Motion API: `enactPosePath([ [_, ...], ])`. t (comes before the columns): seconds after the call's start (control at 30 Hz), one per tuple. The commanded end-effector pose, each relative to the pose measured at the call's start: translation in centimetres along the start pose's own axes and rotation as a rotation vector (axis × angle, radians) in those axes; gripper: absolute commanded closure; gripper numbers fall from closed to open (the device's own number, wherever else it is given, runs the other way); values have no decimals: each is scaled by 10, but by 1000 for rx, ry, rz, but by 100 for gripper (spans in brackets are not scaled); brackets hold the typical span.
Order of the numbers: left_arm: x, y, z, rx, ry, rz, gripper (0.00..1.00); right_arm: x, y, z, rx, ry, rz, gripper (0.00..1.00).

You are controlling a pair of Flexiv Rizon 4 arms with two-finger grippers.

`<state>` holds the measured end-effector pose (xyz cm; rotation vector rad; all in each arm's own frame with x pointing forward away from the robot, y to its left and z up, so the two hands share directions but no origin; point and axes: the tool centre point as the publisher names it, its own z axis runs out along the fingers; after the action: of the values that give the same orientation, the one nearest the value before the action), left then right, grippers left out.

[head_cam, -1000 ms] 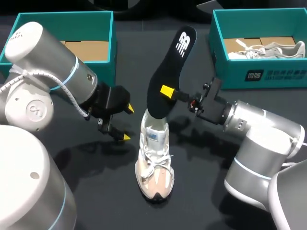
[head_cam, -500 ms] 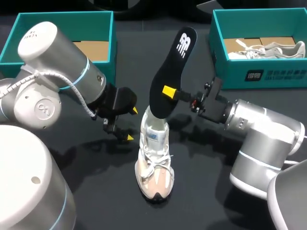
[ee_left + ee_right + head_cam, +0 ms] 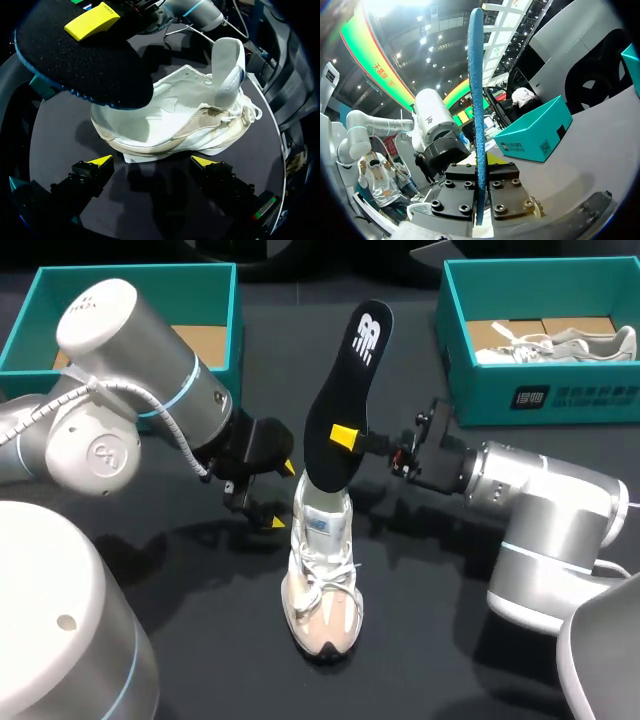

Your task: Take the shoe out of the shoebox, open the shoe tongue, remove and reinsert the insole, then place the shoe into the shoebox

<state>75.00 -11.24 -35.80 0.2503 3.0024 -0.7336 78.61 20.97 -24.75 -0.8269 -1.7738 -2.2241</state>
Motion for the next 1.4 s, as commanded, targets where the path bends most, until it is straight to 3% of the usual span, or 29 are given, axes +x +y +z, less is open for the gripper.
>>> enactPosePath([
  [0.03, -3, -3, 6, -7, 24, 8, 0, -5, -1, -3, 29, 46, -16, 100],
  [0.43, -3, -3, 6, -7, 24, 8, 0, -7, -2, -1, 37, 46, -15, 100],
  [0.8, -3, -3, 6, -7, 24, 8, 0, -16, -13, 14, 63, 176, -34, 100],
  [1.07, -3, -3, 6, -7, 24, 8, 0, -24, -24, 10, 76, 232, -77, 100],
  [1.4, -3, -3, 6, -7, 24, 8, 0, -13, -30, -1, 86, 261, -147, 100],
])
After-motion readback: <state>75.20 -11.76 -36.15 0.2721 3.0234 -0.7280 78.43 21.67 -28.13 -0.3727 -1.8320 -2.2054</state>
